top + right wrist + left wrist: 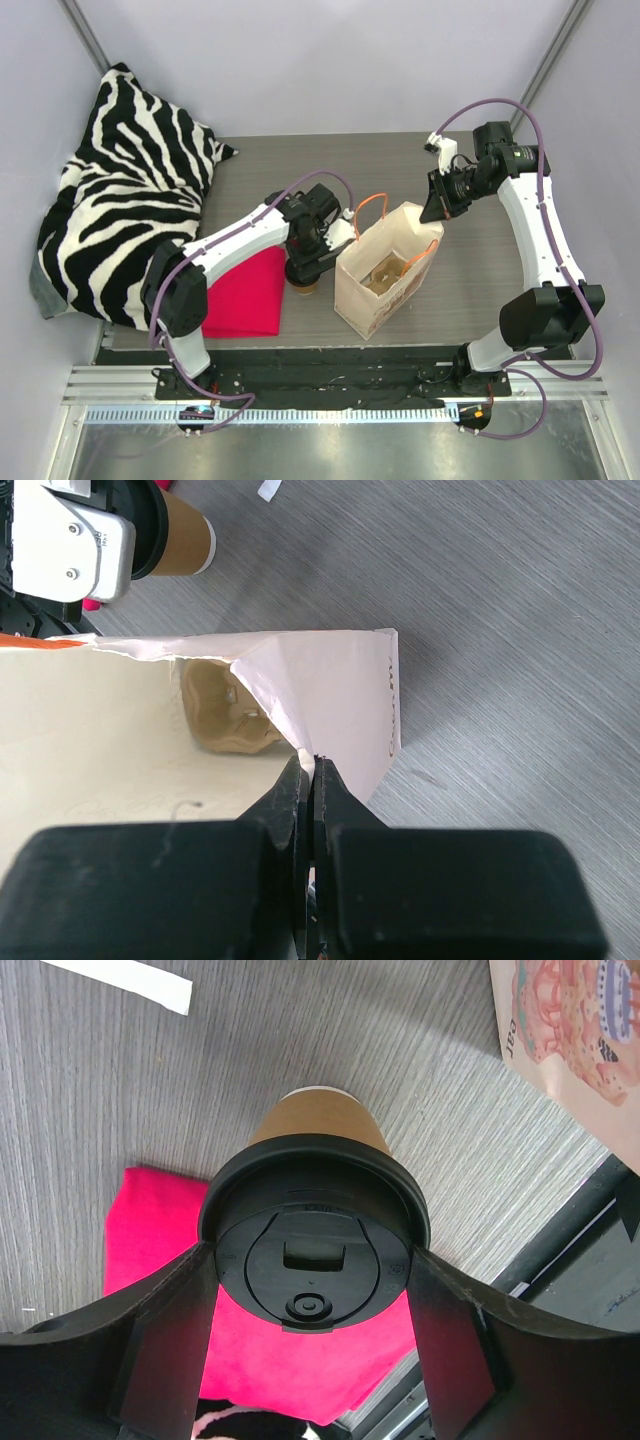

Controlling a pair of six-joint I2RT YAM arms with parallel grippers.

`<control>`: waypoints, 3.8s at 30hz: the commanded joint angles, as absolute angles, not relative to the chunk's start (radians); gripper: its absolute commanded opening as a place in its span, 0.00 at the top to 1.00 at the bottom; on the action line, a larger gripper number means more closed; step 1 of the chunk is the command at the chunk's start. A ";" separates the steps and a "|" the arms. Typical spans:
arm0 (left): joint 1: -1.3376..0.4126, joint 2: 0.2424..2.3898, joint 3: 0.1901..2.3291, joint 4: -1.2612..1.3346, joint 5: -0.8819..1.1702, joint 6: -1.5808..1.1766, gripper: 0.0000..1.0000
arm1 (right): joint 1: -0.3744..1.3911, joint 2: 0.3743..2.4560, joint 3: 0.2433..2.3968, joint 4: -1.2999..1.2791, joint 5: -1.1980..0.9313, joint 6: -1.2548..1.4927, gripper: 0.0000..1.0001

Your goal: Pack the takeout coffee

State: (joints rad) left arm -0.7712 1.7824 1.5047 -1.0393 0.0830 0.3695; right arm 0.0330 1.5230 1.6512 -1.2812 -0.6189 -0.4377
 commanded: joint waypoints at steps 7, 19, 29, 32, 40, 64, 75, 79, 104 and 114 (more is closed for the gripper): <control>-0.750 1.661 1.505 -1.083 0.118 0.324 0.50 | 0.038 1.532 1.707 -1.331 -0.663 -0.474 0.73; -0.601 1.516 1.765 -1.293 0.238 0.282 0.70 | 0.040 1.543 1.718 -1.322 -0.650 -0.460 0.95; -0.604 1.636 2.497 -1.497 0.339 0.244 0.73 | 0.078 1.526 1.721 -1.296 -0.670 -0.420 0.99; -0.682 1.620 2.554 -1.471 0.344 0.284 0.73 | 0.090 1.526 1.717 -1.289 -0.675 -0.416 0.99; -1.005 1.608 2.473 -1.318 0.215 0.416 0.73 | 0.121 1.532 1.740 -1.308 -0.689 -0.431 0.99; -1.186 1.758 2.143 -1.362 0.067 0.627 0.78 | 0.207 1.338 1.524 -1.319 -0.844 -0.390 0.99; -1.190 1.710 2.048 -1.362 0.198 0.704 0.78 | 0.202 1.437 1.739 -1.439 -0.765 -0.472 0.19; -1.195 1.694 2.020 -1.371 0.219 0.724 0.79 | 0.207 1.479 1.865 -1.447 -0.798 -0.572 0.08; -1.193 1.652 1.958 -1.411 0.252 0.756 0.80 | 0.546 1.576 1.804 -1.325 -0.715 -0.758 0.59; -1.137 1.589 1.862 -1.336 0.140 0.663 0.80 | 0.563 1.380 1.639 -1.050 -0.550 -0.340 0.99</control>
